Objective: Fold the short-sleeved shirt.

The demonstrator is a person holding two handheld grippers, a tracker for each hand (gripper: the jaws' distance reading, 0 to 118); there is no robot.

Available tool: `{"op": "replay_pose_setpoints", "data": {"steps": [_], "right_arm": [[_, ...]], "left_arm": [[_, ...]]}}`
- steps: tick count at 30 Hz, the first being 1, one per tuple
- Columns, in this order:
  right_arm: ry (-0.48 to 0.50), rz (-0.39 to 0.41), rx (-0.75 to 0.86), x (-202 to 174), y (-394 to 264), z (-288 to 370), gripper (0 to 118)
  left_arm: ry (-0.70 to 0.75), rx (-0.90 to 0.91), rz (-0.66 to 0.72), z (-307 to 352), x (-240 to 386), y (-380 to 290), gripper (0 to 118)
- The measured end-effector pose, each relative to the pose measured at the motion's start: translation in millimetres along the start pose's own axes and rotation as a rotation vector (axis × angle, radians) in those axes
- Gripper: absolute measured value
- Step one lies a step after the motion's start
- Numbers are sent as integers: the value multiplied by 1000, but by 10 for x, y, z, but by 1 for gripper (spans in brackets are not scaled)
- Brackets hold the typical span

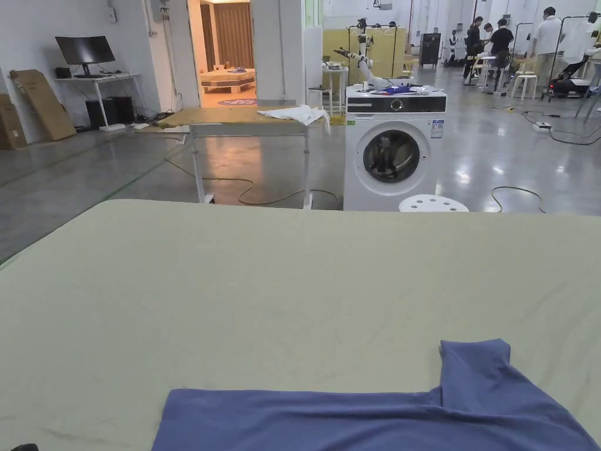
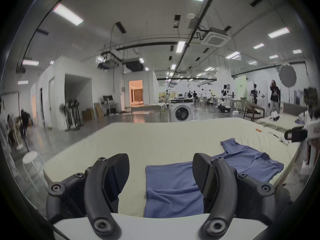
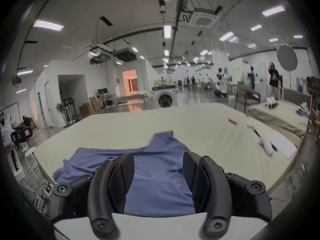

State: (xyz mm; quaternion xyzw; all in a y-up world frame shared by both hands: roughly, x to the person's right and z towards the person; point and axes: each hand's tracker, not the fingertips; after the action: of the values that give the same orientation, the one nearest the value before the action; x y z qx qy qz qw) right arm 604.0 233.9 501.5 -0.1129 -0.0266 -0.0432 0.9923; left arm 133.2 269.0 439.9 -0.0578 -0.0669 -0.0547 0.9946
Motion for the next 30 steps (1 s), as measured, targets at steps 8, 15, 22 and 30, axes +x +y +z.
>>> {"op": "replay_pose_setpoints", "data": {"steps": [8,15,22,30], "right_arm": [[59,101,56,-306,40,65,0],[89,93,30,-356,-33,-51,0],[101,36,-40,-292,-104,-182,0],[92,-39,-131,-84,-308,-219,0]], "left_arm": [[-27,28,31,83,204,84,0],[-74,-3,13,-9,239,40,0],[-152,-117,101,-507,32,-90,0],[-213,-411,296,-2084,-515,-427,49]]}}
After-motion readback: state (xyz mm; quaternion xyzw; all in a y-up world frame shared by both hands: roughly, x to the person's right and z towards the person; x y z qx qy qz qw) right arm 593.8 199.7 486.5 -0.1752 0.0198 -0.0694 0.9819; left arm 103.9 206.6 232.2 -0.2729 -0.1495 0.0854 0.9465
